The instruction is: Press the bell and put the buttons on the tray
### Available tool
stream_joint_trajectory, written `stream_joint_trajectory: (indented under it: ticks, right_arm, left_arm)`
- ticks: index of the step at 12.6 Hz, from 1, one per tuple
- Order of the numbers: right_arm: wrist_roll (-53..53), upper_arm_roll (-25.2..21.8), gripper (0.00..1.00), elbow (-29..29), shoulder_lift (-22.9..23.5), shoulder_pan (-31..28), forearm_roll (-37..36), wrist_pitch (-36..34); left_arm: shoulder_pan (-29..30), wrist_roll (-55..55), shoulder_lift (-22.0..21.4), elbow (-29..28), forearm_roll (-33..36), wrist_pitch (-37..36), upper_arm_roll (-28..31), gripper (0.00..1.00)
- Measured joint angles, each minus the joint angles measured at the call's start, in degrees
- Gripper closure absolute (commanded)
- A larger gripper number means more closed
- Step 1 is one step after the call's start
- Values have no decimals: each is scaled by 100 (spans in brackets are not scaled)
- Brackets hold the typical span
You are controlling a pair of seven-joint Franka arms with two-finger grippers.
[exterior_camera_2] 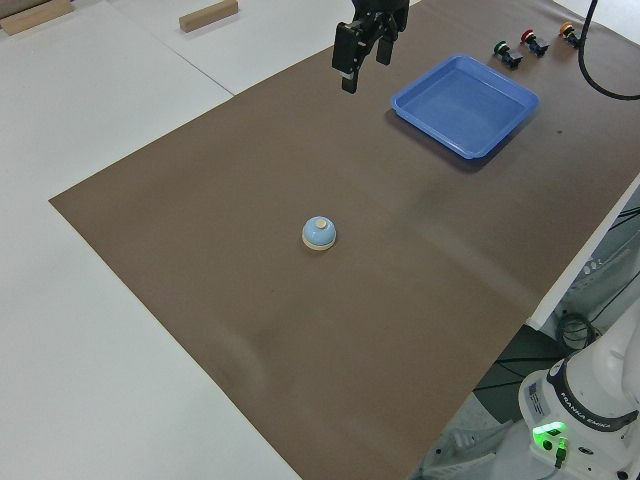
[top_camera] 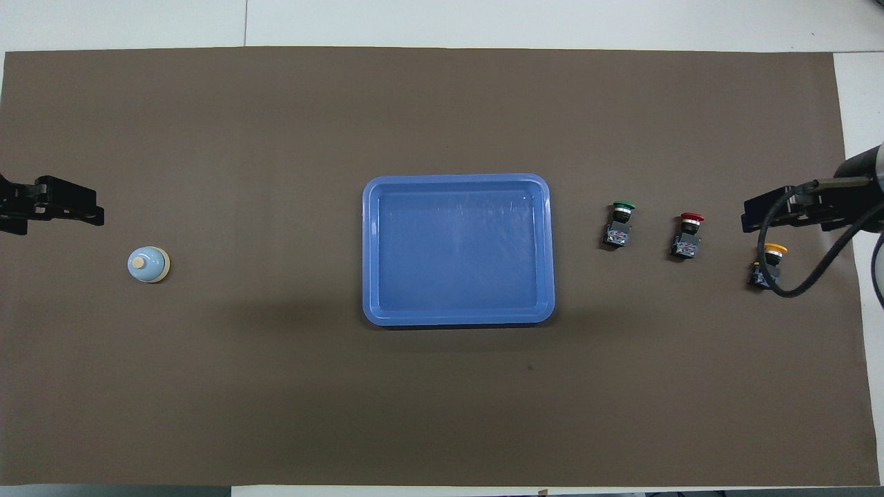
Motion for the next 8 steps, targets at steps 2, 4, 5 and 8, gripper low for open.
stream_joint_trajectory:
  ticks: [2, 4, 5, 8]
  right_arm:
    - [0, 0, 0, 0, 0, 0, 0, 0]
    - [0, 0, 0, 0, 0, 0, 0, 0]
    - [0, 0, 0, 0, 0, 0, 0, 0]
    - [0, 0, 0, 0, 0, 0, 0, 0]
  left_arm:
    - [0, 1, 0, 0, 0, 11, -2, 0]
    - [0, 5, 0, 0, 0, 39, 0, 0]
    - [2, 6, 0, 0, 0, 62, 7, 0]
    - [3, 6, 1, 0, 0, 154, 8, 0]
